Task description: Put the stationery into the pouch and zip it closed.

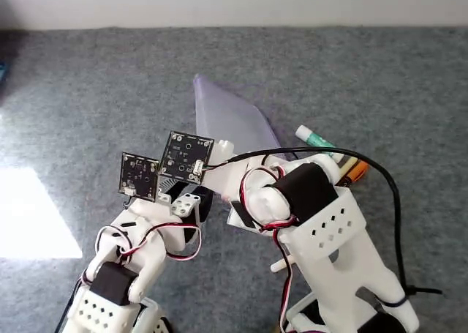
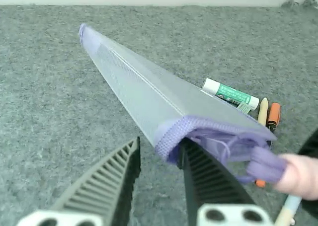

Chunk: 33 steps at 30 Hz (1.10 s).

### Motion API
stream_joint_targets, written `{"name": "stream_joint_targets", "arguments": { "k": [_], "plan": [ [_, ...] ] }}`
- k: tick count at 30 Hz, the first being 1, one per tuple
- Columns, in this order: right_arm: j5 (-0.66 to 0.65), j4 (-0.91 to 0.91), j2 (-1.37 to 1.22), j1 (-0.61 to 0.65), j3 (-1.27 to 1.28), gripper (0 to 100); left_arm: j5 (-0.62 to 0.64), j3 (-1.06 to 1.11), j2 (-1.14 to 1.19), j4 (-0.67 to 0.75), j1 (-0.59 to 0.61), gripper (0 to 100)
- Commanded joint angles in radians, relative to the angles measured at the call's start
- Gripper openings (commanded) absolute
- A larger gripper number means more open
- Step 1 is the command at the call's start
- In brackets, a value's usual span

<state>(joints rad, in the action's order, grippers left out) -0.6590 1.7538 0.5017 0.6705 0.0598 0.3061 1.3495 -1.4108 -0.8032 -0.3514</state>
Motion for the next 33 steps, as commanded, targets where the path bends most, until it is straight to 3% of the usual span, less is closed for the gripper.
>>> {"name": "stream_joint_targets", "arguments": {
  "k": [1,18,22,28,33],
  "plan": [
    [0.009,0.044,0.035,0.012,-0.043,0.9,0.000,-0.013,-0.003,0.023,-0.002,12],
    [0.009,0.044,0.053,0.071,0.014,0.9,0.003,-0.056,0.003,0.021,-0.057,11],
    [0.009,0.044,0.074,0.071,0.017,0.9,-0.002,-0.056,0.003,0.023,-0.057,1],
    [0.009,0.045,0.127,0.068,0.044,0.9,0.003,-0.056,0.005,0.021,-0.025,1],
    [-0.008,0.045,0.222,-0.085,0.137,0.9,0.003,-0.062,0.005,-0.034,0.084,1]
  ]
}}
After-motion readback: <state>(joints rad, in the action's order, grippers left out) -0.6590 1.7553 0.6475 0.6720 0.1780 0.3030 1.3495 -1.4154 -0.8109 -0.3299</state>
